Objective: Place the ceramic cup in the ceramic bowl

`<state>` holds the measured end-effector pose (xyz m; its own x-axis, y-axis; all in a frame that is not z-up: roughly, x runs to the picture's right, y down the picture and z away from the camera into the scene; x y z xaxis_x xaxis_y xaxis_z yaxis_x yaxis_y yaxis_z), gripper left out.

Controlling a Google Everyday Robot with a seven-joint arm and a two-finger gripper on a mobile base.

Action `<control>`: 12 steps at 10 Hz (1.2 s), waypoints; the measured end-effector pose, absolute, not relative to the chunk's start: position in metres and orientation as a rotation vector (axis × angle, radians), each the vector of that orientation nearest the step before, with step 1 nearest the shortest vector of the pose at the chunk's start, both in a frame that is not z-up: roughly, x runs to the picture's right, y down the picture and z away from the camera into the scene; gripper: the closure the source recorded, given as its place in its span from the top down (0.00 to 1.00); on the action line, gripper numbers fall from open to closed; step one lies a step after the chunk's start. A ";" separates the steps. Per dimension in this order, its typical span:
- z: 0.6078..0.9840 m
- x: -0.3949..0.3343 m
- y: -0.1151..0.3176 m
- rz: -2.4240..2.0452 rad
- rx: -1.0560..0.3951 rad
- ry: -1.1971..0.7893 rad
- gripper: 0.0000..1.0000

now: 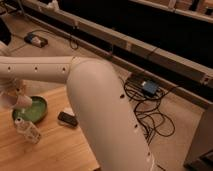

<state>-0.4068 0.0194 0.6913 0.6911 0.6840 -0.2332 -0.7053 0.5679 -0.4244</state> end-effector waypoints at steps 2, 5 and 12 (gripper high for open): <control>0.700 -0.411 0.026 0.821 -0.526 0.030 0.00; 0.708 -0.416 0.032 0.843 -0.512 0.000 0.00; 0.723 -0.421 0.039 0.855 -0.501 -0.012 0.31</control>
